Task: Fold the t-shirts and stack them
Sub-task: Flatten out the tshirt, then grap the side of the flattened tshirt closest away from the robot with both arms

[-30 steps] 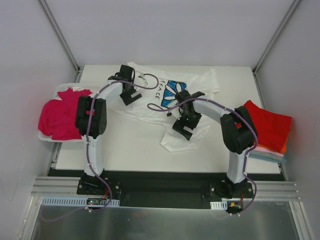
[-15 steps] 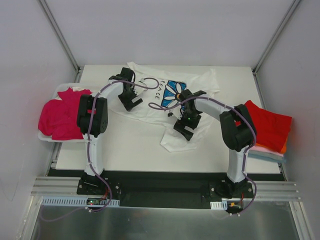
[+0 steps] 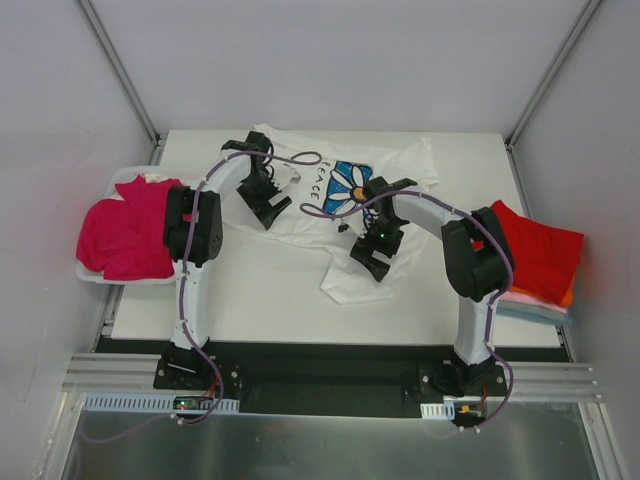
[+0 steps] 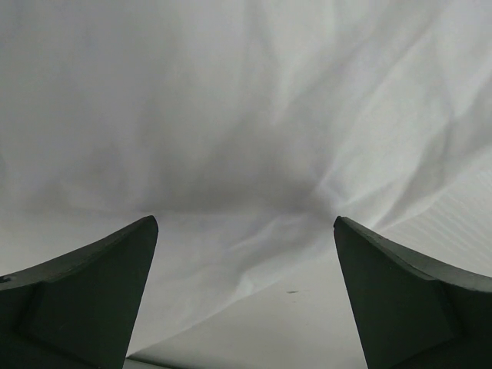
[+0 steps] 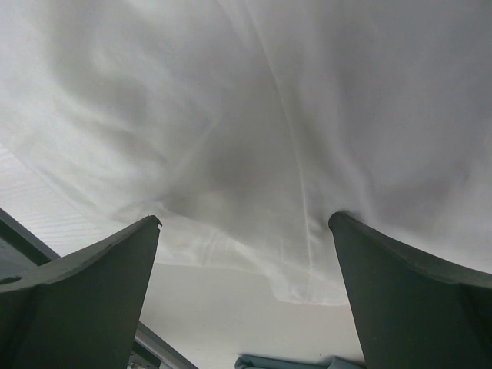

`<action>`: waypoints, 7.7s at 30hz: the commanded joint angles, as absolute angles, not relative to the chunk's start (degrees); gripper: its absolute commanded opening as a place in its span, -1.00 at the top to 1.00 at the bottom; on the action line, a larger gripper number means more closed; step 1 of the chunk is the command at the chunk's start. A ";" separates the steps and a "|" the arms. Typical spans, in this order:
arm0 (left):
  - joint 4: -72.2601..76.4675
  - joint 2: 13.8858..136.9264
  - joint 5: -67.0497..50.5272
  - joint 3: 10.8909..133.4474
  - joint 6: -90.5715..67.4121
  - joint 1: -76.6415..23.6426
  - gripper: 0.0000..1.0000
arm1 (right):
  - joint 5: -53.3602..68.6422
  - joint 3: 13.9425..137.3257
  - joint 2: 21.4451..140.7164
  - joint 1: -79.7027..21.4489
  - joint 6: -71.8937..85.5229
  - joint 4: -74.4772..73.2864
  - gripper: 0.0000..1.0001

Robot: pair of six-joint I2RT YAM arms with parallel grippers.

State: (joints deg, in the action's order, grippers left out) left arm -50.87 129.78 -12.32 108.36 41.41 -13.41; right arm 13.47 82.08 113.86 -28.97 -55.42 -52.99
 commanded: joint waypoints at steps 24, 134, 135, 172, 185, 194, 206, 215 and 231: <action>-56.17 131.31 -2.02 108.99 36.21 -13.01 -0.99 | 7.65 73.66 108.37 -28.13 -53.62 -48.78 -1.00; -48.96 116.54 -10.90 81.65 29.36 -23.29 -0.99 | 0.35 62.39 99.14 -26.20 -53.09 -47.72 -0.93; -48.96 117.33 -10.64 82.69 29.36 -23.29 -0.99 | -1.48 64.93 100.36 -25.84 -53.35 -48.16 -0.93; -49.39 123.04 -5.01 93.77 29.62 -24.52 -0.92 | -1.32 84.11 116.19 -15.65 -61.08 -49.48 -0.93; -50.27 129.11 -2.64 108.80 31.29 -20.83 -0.96 | -2.29 89.99 119.88 -15.29 -61.96 -50.45 -0.93; -51.24 128.42 -2.98 110.04 31.38 -20.30 -0.96 | -2.11 91.58 119.54 -14.94 -61.35 -51.06 -0.93; -51.15 107.15 -6.95 102.76 28.74 -25.30 -0.98 | -7.29 78.42 92.49 -24.33 -51.07 -47.99 -0.93; -44.93 100.64 -2.11 82.63 30.49 -26.28 -0.99 | -12.48 65.75 89.83 -40.15 -44.74 -44.83 -0.93; -39.02 103.27 1.40 77.43 32.52 -23.21 -0.98 | -11.86 58.18 88.50 -52.99 -39.55 -42.98 -0.97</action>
